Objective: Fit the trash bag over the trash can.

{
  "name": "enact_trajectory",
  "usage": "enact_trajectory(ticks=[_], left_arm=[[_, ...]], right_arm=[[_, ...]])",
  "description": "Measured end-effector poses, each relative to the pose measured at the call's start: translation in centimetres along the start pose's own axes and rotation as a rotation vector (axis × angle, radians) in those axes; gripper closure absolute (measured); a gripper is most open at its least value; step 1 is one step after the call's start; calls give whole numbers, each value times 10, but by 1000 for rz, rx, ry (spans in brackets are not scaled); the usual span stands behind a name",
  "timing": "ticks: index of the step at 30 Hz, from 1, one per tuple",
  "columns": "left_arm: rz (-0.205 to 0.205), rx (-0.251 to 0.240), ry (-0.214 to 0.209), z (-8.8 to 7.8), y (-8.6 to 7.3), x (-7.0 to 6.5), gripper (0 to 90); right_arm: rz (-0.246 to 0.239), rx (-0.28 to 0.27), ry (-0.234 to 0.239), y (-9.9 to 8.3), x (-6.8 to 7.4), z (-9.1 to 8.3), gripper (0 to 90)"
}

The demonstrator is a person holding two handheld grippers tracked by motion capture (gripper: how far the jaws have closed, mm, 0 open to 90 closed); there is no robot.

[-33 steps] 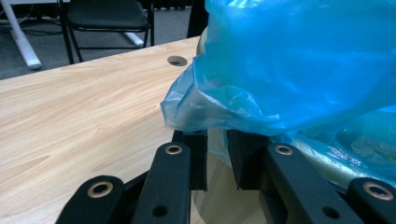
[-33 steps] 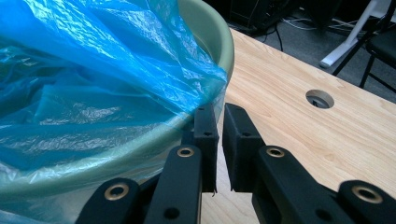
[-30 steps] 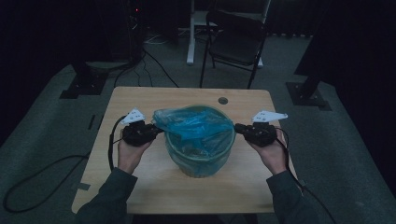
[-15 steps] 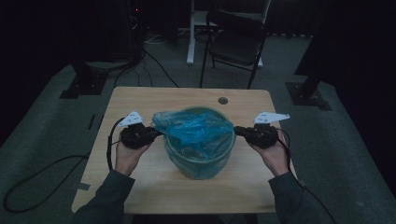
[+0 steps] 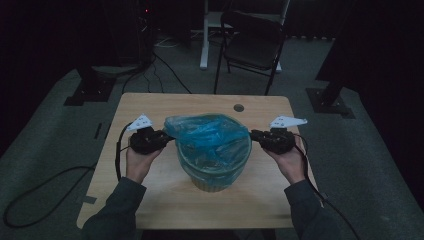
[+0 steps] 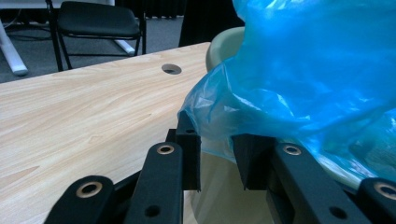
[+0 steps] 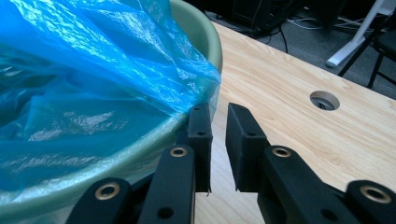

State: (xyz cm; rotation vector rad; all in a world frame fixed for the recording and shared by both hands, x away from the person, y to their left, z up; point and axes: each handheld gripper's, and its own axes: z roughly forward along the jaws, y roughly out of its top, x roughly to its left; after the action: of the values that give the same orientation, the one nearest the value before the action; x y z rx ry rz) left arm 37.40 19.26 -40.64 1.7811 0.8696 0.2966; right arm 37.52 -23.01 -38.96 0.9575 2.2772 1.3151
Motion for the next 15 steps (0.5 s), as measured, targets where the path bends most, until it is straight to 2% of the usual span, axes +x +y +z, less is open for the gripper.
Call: enact_trajectory(ticks=[6,15], left_arm=[[-31,11,-19,6,0,4,740],[-37,25,-20,11,0,7,756]], right_arm=[[33,4,30,1,-5,5,809],[67,4,65,2,-11,9,825]])
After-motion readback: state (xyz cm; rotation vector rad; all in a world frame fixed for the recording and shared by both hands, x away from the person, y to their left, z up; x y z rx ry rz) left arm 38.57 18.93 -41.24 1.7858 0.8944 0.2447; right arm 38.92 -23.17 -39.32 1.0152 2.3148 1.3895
